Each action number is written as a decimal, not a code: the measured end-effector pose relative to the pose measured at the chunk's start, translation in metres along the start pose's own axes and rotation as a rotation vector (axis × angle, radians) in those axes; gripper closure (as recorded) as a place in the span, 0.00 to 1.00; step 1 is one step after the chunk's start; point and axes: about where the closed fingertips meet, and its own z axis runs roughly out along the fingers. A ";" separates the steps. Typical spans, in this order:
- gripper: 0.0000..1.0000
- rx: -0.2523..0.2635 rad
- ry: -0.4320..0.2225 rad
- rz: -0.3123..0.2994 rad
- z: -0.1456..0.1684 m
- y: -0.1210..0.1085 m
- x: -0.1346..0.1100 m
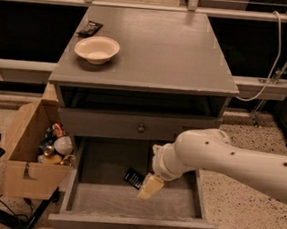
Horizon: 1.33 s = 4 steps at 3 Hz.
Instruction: Pick rxbar blueberry from middle drawer and place on counter
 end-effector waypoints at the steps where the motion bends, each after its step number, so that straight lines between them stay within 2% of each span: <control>1: 0.00 -0.015 0.009 -0.026 0.064 -0.003 0.003; 3: 0.00 -0.028 -0.001 0.045 0.185 -0.021 0.034; 4: 0.00 -0.032 0.016 0.080 0.215 -0.031 0.048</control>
Offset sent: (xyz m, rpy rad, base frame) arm 0.0568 0.0525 -0.1785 0.0441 0.0055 -0.0203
